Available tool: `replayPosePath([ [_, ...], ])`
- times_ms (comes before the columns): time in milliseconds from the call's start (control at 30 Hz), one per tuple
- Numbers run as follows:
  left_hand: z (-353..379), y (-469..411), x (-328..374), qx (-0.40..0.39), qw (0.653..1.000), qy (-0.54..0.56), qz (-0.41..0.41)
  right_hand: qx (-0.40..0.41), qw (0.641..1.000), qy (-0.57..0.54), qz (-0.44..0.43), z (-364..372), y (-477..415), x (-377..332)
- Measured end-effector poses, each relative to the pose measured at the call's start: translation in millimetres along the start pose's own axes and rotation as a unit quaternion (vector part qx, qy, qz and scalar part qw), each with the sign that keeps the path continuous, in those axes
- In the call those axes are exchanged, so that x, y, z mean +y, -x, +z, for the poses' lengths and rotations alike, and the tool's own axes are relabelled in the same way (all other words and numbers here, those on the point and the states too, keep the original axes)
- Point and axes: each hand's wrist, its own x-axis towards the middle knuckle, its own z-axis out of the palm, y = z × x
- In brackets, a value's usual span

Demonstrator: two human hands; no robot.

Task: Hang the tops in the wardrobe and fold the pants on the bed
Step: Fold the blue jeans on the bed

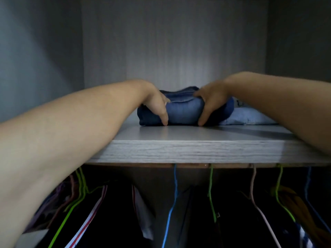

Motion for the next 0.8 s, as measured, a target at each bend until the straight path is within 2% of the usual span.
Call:
replayPosePath([
  [67,4,1,1,-0.027,0.999,0.039,-0.014,-0.027,0.999,-0.046,0.003,5,2,1],
  [167,3,2,-2,-0.075,0.983,0.166,-0.022,-0.053,0.994,-0.099,-0.014,3,13,8],
  [333,1,1,-2,-0.111,0.977,0.179,-0.022,-0.027,0.996,-0.079,-0.041,19,14,9],
  [500,-12,17,-6,-0.088,0.979,0.185,-0.021,0.015,0.984,-0.171,-0.05,15,26,16],
  [667,-12,26,-21,-0.067,0.964,0.256,0.006,0.014,0.966,-0.26,-0.003,7,41,18],
  [733,-22,32,-26,-0.038,0.931,0.359,0.059,0.085,0.939,-0.333,0.026,3,44,22],
  [800,-32,34,-28,0.054,0.901,0.422,0.084,0.203,0.932,-0.291,0.076,-2,48,29],
])
